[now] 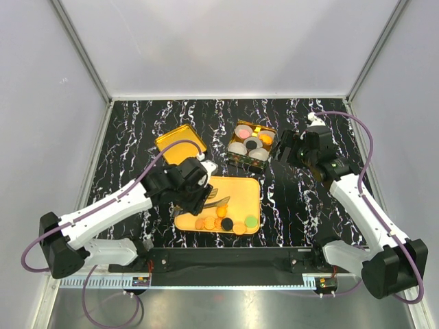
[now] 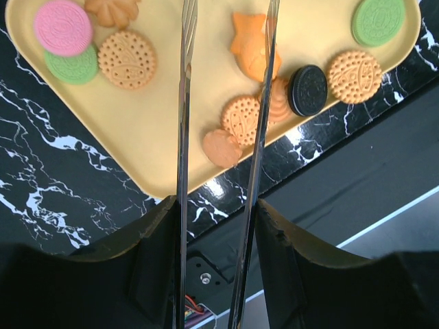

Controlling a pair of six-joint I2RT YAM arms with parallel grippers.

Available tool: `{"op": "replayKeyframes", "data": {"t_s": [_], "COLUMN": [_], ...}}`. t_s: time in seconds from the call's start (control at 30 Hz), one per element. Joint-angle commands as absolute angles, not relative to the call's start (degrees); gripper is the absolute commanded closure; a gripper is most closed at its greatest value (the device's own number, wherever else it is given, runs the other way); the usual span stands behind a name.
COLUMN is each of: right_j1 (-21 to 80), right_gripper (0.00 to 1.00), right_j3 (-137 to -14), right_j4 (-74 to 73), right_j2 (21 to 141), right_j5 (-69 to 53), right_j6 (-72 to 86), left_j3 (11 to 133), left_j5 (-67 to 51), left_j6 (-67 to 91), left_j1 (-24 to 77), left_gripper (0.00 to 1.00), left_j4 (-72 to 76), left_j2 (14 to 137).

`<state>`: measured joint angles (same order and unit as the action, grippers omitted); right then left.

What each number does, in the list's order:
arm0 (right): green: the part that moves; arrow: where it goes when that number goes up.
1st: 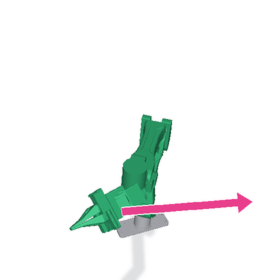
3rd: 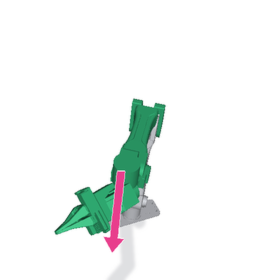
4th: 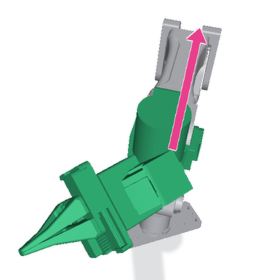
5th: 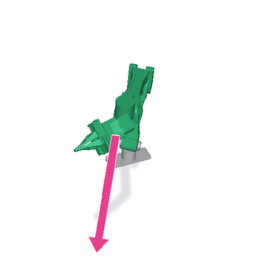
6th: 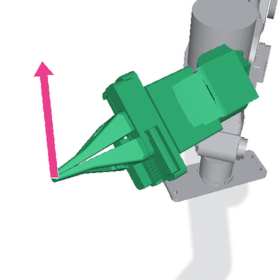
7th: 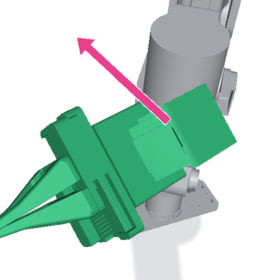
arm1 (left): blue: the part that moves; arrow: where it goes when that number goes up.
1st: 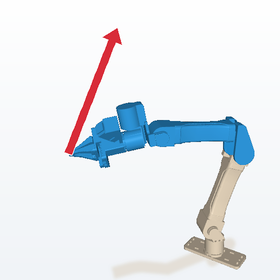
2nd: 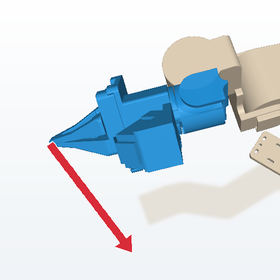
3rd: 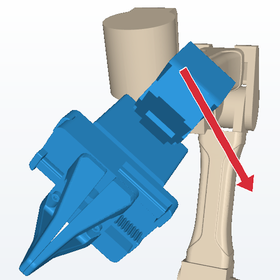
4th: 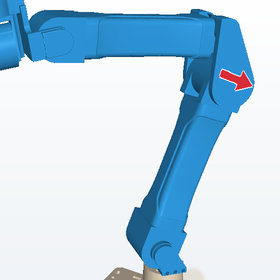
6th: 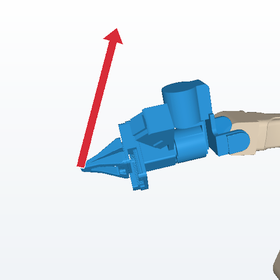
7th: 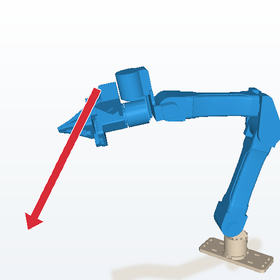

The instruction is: Pack the cookies

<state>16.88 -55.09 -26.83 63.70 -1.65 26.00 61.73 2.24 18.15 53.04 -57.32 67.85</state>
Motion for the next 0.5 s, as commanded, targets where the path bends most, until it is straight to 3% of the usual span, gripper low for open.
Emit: {"op": "replayKeyframes", "data": {"t_s": [0.0,0.47], "right_j1": [17.14,17.23], "right_gripper": [0.0,0.0], "right_j3": [-55.46,-55.55], "right_j4": [-25.22,-25.4], "right_j2": [63.11,62.75], "right_j5": [-2.02,-1.76], "right_j6": [26.1,26.02], "left_j3": [61.79,62.14], "left_j5": [1.32,1.32], "left_j6": [19.42,19.6], "left_j1": [54.4,56.78], "left_gripper": [0.5,0.48], "left_j4": [-57.21,-59.15], "left_j2": [66.27,67.59]}}
